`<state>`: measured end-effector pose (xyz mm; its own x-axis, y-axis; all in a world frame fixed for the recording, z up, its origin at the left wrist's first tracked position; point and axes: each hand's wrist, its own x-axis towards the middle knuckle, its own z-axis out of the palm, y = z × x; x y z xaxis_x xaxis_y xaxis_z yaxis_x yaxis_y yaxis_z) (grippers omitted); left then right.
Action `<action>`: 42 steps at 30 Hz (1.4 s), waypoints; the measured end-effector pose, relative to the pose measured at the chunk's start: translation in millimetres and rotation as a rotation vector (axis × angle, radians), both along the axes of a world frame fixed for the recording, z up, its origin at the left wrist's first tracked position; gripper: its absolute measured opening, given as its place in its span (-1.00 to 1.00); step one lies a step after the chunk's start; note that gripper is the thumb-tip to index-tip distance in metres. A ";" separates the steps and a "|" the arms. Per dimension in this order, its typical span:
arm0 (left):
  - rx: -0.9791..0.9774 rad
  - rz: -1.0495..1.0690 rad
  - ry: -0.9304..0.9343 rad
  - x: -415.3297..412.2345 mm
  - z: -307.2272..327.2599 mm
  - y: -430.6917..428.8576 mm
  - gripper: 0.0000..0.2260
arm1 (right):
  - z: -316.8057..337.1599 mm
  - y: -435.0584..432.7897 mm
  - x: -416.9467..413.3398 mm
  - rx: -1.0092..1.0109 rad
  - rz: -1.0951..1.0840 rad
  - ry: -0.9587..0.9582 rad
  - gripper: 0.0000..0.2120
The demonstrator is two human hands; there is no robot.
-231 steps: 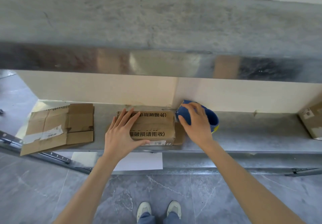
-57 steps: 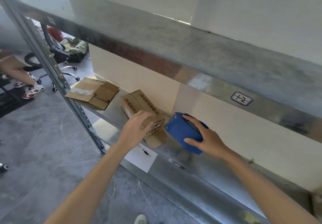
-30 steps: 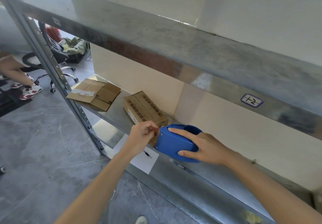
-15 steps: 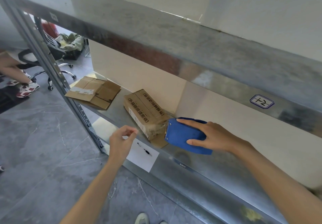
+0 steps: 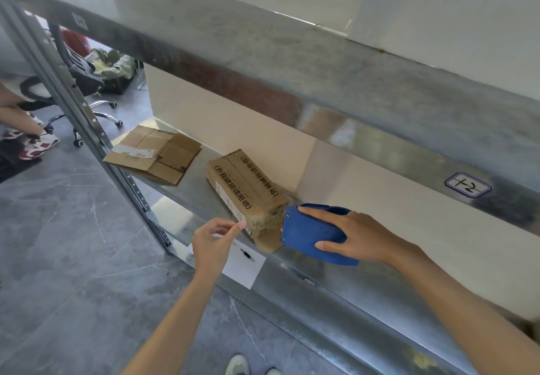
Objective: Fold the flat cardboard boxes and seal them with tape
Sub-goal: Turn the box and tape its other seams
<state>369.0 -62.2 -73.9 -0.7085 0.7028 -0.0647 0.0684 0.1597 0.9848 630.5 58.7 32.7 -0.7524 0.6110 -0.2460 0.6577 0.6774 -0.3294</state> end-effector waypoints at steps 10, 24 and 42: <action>-0.068 0.002 0.016 -0.7 -17.7 17.0 -0.83 | -6.8 4.1 -2.7 -0.012 -0.026 0.005 -0.32; 0.122 -0.565 0.961 -40.7 -2.0 61.5 -0.38 | -9.8 15.7 -3.1 0.066 0.005 -0.023 -0.31; 0.002 -0.899 0.723 -75.9 0.2 79.3 -0.66 | -5.1 33.4 -3.8 0.125 0.057 -0.092 -0.30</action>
<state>293.1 17.0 -73.6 0.1776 0.9720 0.1537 0.7052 -0.2346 0.6691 626.7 92.1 27.5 -0.7647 0.5980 -0.2401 0.6404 0.7466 -0.1802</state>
